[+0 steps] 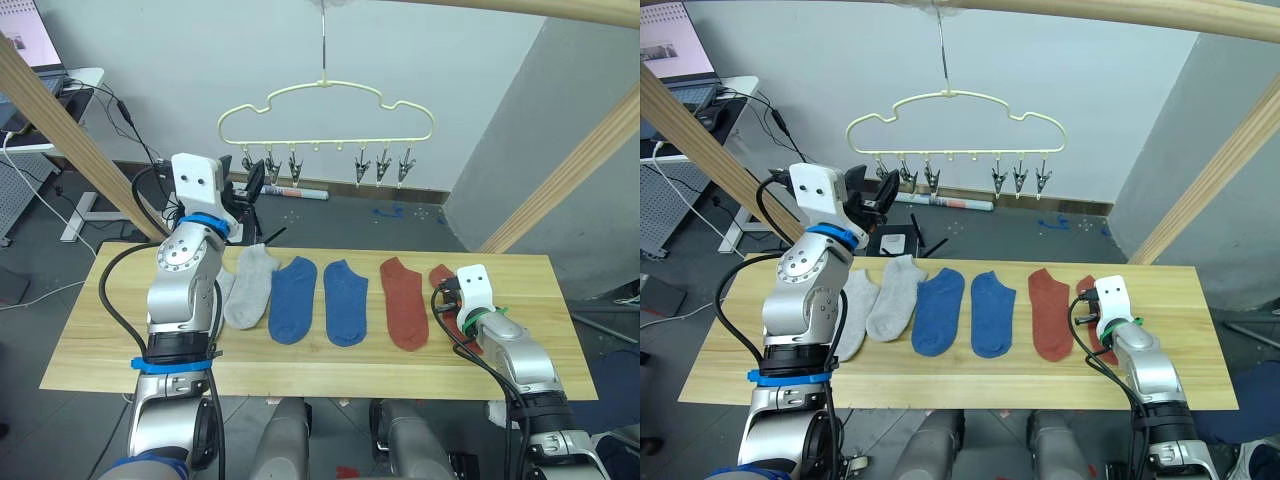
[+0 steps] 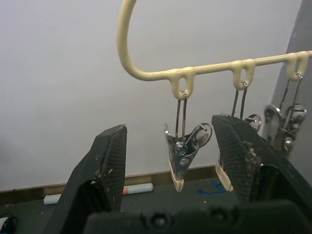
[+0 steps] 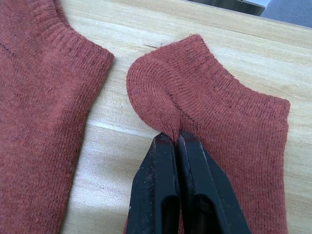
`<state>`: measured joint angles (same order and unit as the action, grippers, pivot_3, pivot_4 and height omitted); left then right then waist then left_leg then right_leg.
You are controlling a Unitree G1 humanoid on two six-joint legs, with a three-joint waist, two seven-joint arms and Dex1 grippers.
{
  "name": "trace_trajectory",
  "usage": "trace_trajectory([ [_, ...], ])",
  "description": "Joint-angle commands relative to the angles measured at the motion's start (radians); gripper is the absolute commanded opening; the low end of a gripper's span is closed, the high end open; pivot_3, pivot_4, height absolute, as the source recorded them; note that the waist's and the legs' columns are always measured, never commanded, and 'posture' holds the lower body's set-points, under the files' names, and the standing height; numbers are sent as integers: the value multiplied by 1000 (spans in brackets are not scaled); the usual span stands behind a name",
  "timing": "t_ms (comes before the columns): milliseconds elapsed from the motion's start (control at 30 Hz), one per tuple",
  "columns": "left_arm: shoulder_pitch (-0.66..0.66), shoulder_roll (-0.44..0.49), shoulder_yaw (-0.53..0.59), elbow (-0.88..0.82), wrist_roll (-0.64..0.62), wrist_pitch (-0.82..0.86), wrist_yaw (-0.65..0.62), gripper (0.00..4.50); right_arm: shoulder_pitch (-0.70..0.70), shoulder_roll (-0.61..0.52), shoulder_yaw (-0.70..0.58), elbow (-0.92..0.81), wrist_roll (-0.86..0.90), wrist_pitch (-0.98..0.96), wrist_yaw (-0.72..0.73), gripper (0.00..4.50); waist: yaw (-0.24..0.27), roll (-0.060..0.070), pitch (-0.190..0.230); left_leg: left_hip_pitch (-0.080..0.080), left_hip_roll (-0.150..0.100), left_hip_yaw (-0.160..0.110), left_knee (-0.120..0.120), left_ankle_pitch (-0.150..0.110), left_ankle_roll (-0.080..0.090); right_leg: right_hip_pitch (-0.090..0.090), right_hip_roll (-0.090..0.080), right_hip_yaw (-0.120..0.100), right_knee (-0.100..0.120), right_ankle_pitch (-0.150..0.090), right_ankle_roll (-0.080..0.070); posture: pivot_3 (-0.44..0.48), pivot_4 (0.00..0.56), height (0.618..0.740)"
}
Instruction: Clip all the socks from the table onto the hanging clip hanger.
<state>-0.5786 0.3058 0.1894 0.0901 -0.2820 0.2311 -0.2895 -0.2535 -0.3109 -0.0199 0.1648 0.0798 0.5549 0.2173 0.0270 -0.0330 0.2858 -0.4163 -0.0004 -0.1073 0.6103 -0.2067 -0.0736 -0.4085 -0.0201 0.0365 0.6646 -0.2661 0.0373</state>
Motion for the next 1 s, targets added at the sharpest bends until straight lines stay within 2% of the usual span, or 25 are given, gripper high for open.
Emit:
trace_trajectory([
  [33, -22, 3, -2, -11, 6, -28, -6, 3032, 11, -4, -18, -15, 0, 3, 3, 0, 0, 0, 0, 0, 0, 0, 0, 0, 0, 0, 0, 0, 0, 0, 0, 178, 293, 740],
  [367, -39, 16, -21, 30, 74, -77, 8, 3032, 9, -3, -19, -20, 3, 5, 3, 0, 0, 0, 0, 0, 0, 0, 0, 0, 0, 0, 0, 0, 0, 0, 0, 178, 295, 740],
  [1000, -51, 10, -24, 59, 78, -99, 4, 3032, 7, 5, -27, -34, 7, 14, -3, 0, -1, 0, 0, 0, 0, 0, 0, 0, 0, 0, 0, 0, 0, 0, 0, 173, 299, 740],
])
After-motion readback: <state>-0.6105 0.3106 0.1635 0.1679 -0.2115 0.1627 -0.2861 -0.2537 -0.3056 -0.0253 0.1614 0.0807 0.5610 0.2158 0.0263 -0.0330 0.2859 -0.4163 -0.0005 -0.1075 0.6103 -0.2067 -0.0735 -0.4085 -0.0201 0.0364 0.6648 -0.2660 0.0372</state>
